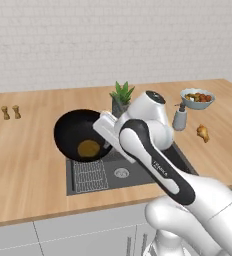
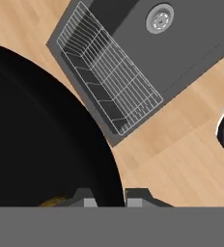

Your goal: Pick the avocado from the sink and place it in the bowl. Then pick the bowl and place it in the microwave. Then close the microwave door and press the start button.

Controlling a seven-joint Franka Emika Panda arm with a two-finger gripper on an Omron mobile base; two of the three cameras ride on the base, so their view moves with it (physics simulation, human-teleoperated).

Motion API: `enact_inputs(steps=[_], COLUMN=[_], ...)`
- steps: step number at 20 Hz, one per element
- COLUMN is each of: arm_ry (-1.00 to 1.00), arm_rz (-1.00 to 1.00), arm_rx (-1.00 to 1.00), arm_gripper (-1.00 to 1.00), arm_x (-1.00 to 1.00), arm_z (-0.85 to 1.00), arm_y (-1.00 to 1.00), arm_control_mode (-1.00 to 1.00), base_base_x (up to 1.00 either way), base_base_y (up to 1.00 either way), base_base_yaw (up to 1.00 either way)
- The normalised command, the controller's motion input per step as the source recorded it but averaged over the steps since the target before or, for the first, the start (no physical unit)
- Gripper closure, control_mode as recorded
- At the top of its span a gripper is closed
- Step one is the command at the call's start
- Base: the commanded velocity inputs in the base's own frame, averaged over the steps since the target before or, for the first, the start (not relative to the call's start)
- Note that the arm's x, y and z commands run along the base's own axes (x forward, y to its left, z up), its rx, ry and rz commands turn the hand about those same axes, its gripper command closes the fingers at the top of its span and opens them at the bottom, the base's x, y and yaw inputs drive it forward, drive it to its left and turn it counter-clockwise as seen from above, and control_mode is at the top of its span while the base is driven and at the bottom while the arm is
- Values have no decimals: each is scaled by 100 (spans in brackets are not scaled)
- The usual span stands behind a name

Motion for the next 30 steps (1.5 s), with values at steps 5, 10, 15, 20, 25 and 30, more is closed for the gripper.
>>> enact_inputs(steps=[5, 10, 15, 20, 25, 30], arm_ry=[10, 16, 7, -1, -5, 0], arm_rz=[-5, -5, -3, -2, -12, 0], arm_rx=[4, 4, 2, 0, -1, 0], arm_gripper=[100, 100, 100, 100, 100, 100], arm_x=[-33, -30, -6, -2, -21, 0], arm_z=[34, 20, 1, 0, 0, 0], arm_y=[-64, -57, -22, 0, 0, 0], arm_control_mode=[-100, -100, -100, -100, 100, 100], base_base_x=[0, 0, 0, 0, -46, -54], base_base_y=[0, 0, 0, 0, 0, 1], base_base_yaw=[0, 0, 0, 0, -40, -87])
